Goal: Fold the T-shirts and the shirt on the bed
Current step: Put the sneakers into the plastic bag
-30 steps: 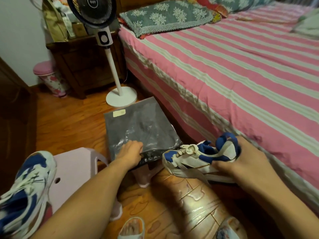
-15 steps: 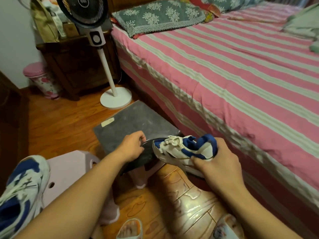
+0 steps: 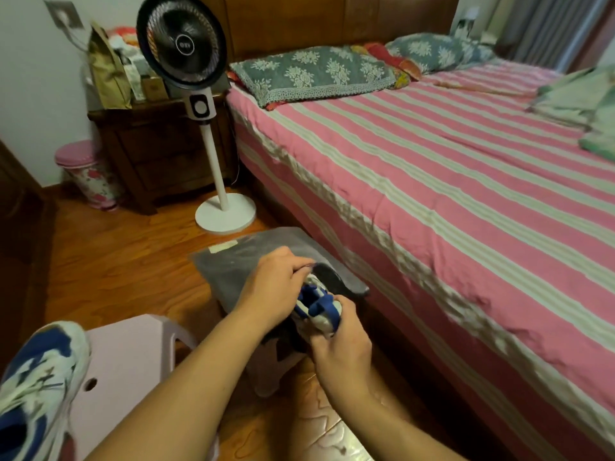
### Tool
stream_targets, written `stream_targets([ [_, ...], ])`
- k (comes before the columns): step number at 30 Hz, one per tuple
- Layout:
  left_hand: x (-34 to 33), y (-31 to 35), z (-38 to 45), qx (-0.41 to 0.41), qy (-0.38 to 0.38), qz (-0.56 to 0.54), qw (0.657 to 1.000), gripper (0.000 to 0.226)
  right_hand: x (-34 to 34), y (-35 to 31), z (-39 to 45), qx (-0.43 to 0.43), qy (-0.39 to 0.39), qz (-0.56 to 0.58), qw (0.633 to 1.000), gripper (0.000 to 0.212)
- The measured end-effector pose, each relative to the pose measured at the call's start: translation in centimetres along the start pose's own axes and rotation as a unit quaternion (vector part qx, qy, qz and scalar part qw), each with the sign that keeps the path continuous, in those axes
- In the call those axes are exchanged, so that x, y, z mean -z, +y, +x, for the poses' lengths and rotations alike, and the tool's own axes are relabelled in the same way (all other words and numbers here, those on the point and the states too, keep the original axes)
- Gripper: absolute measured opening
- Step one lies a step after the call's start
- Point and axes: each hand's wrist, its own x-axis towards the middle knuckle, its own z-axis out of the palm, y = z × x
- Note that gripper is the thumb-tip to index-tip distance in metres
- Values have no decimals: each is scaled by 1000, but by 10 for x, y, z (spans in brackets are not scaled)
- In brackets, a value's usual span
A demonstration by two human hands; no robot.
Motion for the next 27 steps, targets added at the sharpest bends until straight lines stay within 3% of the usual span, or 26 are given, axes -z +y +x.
stream_targets([
  [2, -4, -2, -1, 16, -19, 55, 998, 27, -20, 1, 27, 0, 18, -3, 1000, 51],
  [5, -5, -24, -5, 55, 14, 64, 996, 28, -43, 4, 67, -41, 9, 8, 999, 42],
  [8, -5, -47, -2, 80, 12, 78, 994, 32, -62, 21, 80, -48, -41, -93, 994, 42],
  [14, -19, -62, 7, 69, 20, 148, 986, 50, -75, 28, 90, -21, 5, -96, 995, 31],
  [18, -34, -57, 17, 51, -1, 174, 983, 55, -83, 39, 86, 32, 17, -131, 991, 51],
  [21, -49, -56, 29, 28, -4, 188, 982, 53, -87, 35, 97, -9, 21, -138, 990, 50],
  [24, -53, -57, 29, -24, -7, 191, 981, 53, -91, 28, 108, -69, -9, -144, 987, 36],
  [27, -48, -60, 24, -54, 28, 194, 979, 53, -93, 20, 122, -112, 21, -128, 985, 32],
])
